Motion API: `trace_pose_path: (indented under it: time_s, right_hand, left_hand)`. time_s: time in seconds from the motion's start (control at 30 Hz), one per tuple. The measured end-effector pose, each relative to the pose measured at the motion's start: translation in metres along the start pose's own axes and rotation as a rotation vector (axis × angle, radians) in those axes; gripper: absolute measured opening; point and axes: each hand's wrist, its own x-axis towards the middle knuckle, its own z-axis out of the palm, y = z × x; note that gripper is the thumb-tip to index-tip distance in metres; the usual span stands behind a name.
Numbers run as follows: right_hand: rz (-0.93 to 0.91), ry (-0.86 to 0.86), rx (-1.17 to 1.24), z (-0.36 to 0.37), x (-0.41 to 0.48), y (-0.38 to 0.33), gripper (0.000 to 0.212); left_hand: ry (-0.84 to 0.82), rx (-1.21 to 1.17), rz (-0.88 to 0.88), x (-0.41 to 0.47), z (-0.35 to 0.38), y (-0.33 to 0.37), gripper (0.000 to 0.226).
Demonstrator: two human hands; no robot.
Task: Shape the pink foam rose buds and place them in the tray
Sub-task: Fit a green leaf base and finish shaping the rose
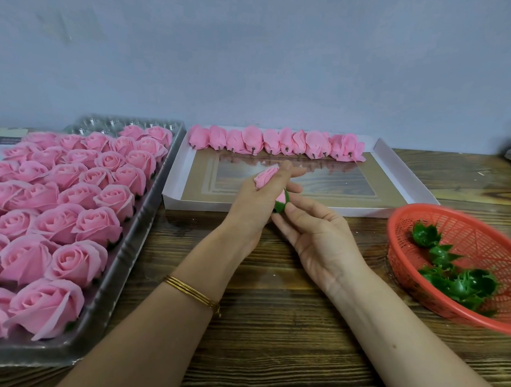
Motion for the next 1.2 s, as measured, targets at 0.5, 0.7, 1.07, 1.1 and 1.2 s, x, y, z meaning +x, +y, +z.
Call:
trace_pose_path:
  time_s: [0.5, 0.7, 1.07, 1.1, 1.2]
  right_hand:
    - [-0.059, -0.016, -0.019, 0.0003, -0.0008, -0.0005, 0.027]
    - [-0.021, -0.003, -0.069, 0.0004, -0.0022, -0.0018, 0.025]
    - [0.056, -0.026, -0.127, -0.0021, -0.0015, -0.0055, 0.026]
    - [0.055, -0.024, -0.115, -0.0027, -0.0008, -0.0058, 0.027]
    - [0.061, -0.022, -0.097, -0.0036, 0.0005, -0.006, 0.024]
  left_hand:
    - [-0.053, 0.014, -0.015, 0.0017, -0.0016, -0.0043, 0.031]
    - [-0.071, 0.001, 0.008, 0.0033, -0.002, -0.006, 0.039]
    - [-0.05, 0.03, 0.007, 0.0028, -0.0031, -0.0062, 0.035]
    - [-0.051, 0.026, 0.011, 0.0026, -0.0027, -0.0061, 0.034]
    - [-0.058, 0.016, 0.015, 0.0025, -0.0012, -0.0064, 0.037]
